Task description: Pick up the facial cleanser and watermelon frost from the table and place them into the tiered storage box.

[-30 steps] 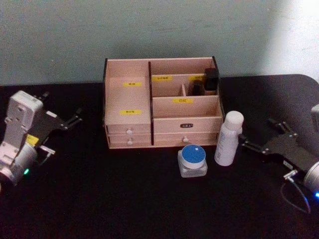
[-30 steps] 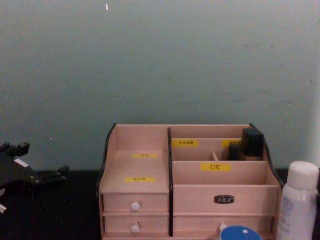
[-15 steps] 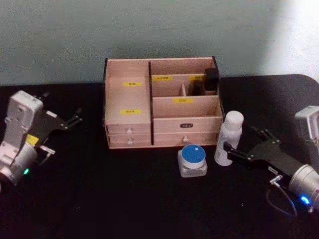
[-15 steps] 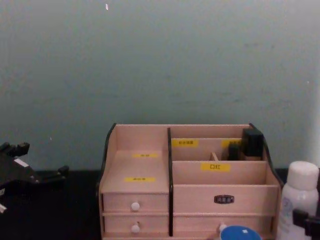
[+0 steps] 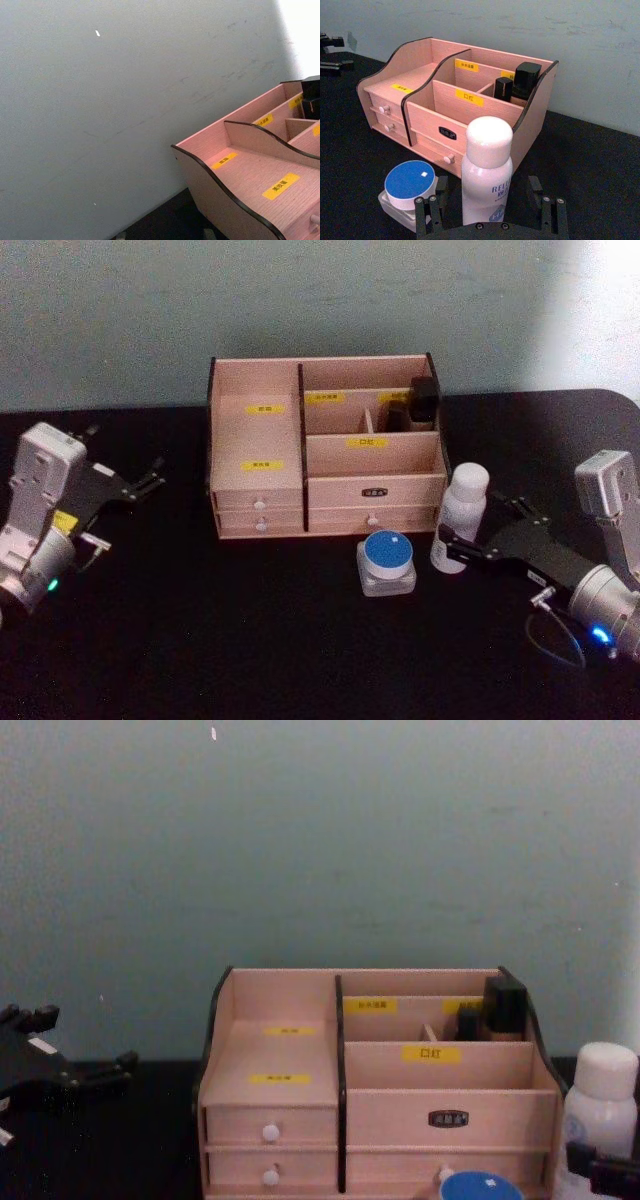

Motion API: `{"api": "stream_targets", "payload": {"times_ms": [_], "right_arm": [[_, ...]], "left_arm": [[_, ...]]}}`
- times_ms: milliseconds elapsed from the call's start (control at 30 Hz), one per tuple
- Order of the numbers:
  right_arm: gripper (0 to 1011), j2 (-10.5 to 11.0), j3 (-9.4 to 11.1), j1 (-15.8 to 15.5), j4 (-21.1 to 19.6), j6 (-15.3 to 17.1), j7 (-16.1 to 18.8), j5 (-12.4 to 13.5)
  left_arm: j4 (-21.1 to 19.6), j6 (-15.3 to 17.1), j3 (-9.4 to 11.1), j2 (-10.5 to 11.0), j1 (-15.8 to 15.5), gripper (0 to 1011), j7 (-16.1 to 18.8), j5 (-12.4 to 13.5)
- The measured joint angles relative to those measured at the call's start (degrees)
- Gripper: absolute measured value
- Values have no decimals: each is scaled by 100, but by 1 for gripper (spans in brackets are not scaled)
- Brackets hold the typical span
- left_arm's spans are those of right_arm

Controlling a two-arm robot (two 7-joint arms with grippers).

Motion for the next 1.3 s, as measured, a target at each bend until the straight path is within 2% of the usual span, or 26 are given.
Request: {"api": "stream_targets", "payload": {"times_ms": [600,1300], "right_arm": [[1003,-230,119,114,152,10,172,-172],[1003,-242,128,128,165,60,211,-167]], "left_arm": [[0,0,0,0,0,1001,0,0],[0,0,0,0,0,1001,0,0]]}}
